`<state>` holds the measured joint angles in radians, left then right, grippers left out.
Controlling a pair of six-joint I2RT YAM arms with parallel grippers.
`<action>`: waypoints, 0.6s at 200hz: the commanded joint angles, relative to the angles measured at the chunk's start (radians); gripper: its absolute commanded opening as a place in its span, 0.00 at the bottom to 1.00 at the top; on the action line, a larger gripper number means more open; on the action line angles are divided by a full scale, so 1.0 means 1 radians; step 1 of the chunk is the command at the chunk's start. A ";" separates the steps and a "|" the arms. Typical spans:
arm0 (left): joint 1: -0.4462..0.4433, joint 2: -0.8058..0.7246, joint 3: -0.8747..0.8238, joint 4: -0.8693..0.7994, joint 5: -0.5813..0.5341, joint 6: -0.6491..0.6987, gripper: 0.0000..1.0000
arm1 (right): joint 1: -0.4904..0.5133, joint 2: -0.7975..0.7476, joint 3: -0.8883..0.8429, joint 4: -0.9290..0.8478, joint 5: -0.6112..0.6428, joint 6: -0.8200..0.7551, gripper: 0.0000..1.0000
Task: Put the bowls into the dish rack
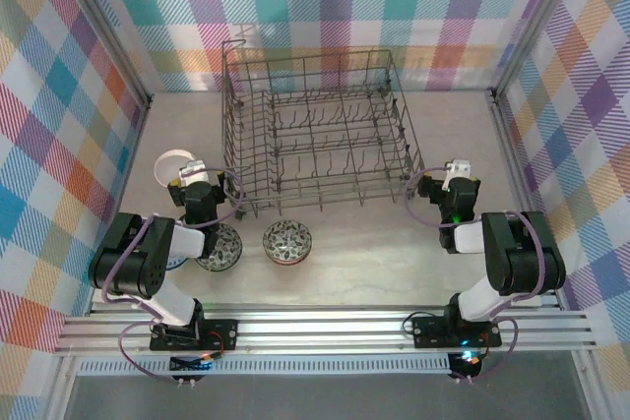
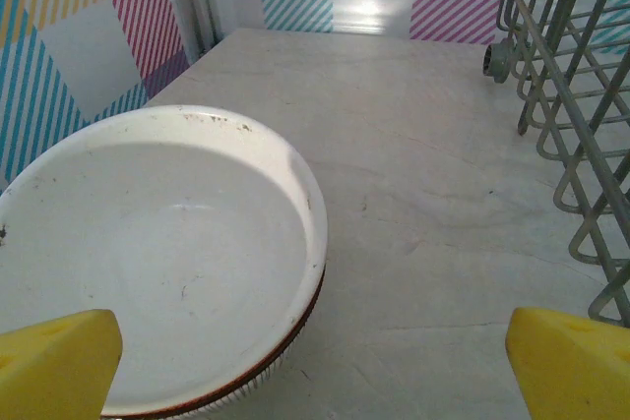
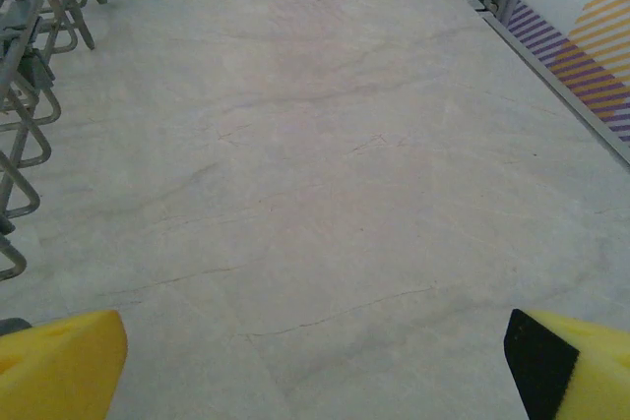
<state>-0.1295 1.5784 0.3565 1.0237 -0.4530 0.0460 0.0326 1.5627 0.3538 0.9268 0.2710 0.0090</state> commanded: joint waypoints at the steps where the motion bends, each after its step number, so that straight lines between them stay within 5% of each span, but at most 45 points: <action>1: -0.033 0.011 -0.004 -0.028 0.077 0.005 1.00 | 0.023 -0.009 0.023 0.007 -0.113 0.007 0.99; 120: -0.021 0.009 0.010 -0.059 0.095 -0.005 1.00 | 0.004 -0.010 0.031 -0.011 -0.139 0.021 0.99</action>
<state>-0.1287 1.5784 0.3584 1.0199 -0.4469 0.0452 0.0185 1.5627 0.3622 0.9070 0.2333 0.0185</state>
